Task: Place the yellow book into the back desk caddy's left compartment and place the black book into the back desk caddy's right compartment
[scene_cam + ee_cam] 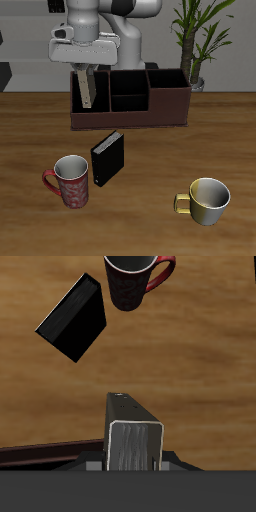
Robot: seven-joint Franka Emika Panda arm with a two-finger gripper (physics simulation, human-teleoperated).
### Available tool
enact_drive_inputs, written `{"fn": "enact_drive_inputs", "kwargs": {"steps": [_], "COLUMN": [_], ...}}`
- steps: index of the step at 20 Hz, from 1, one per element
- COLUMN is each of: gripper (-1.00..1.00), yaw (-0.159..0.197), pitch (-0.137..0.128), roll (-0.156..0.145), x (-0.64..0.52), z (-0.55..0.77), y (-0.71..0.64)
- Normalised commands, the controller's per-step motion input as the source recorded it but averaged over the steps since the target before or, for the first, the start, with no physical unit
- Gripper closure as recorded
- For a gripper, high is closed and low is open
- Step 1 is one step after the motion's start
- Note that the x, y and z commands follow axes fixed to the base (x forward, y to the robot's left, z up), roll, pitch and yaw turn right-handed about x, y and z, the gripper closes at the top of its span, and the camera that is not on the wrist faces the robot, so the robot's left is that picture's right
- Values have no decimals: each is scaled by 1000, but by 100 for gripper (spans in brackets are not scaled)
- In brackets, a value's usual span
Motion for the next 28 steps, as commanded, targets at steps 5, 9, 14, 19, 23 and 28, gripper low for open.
{"fn": "enact_drive_inputs", "kwargs": {"steps": [5, 9, 14, 19, 23, 28], "gripper": [100, 100, 100, 100, 100, 100], "yaw": [49, 21, 16, -5, -11, -8], "pitch": [9, 31, 8, 5, 0, 21], "roll": [22, 8, 41, -10, -28, -8], "x": [-187, -201, -233, -269, -140, -66], "z": [120, -35, -18, -98, -82, -61], "y": [208, 158, 157, 112, -175, -167]}}
